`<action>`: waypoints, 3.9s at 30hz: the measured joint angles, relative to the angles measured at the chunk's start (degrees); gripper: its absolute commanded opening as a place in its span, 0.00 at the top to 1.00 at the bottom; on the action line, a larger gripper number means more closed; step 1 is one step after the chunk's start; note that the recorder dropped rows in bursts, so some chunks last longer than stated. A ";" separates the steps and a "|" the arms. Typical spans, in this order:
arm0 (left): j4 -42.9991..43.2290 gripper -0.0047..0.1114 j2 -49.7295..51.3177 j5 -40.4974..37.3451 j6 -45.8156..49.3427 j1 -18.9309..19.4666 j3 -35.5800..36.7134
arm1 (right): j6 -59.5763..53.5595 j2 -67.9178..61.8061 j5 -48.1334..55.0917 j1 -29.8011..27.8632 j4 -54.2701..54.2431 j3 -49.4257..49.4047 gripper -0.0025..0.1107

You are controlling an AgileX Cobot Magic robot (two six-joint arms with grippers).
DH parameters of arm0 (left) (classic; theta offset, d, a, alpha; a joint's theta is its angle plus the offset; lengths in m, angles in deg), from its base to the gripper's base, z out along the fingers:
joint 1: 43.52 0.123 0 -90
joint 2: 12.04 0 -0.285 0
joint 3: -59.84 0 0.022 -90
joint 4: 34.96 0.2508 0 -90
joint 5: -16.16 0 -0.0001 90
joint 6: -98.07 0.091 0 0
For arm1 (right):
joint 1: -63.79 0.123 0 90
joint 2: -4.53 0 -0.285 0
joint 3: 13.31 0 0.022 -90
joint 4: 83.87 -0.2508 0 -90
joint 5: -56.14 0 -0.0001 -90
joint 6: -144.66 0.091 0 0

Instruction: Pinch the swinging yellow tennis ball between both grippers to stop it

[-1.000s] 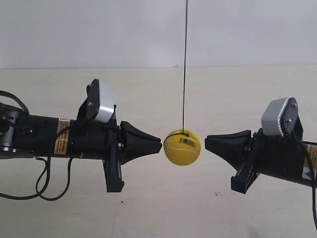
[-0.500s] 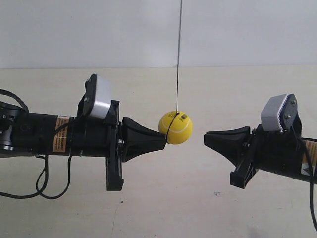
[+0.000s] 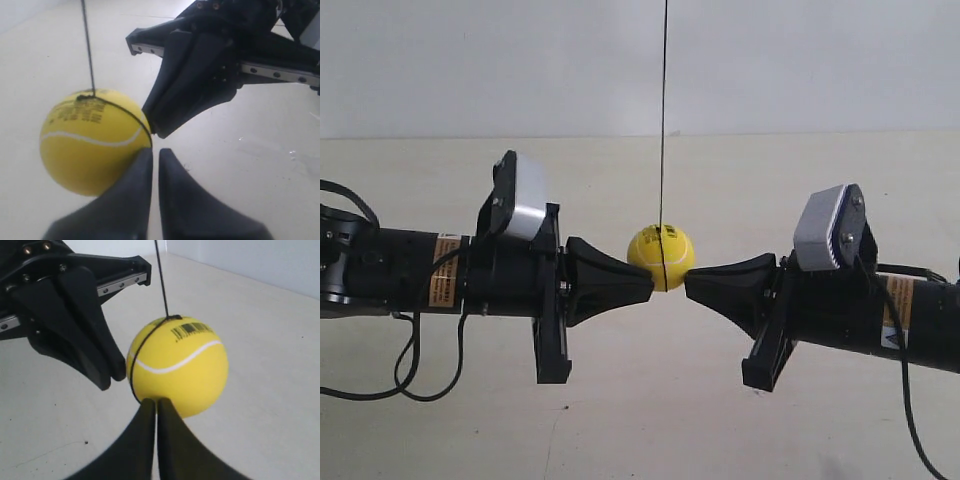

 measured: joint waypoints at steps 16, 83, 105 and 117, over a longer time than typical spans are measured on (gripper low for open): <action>-0.98 0.92 -5.40 -7.18 -0.64 0.00 0.00 | -2.16 0.00 2.22 0.00 -2.58 0.00 0.98; -14.42 0.92 -12.00 -34.16 3.36 0.00 0.20 | -1.96 0.00 5.42 -6.85 -4.83 0.00 0.98; 2.19 0.92 -12.09 -22.36 -7.20 0.00 0.20 | 1.48 0.00 3.14 -5.65 2.17 0.00 0.98; 6.44 0.92 -8.61 -15.93 -9.36 0.00 -0.15 | 2.40 0.00 3.14 -5.68 3.88 0.00 0.98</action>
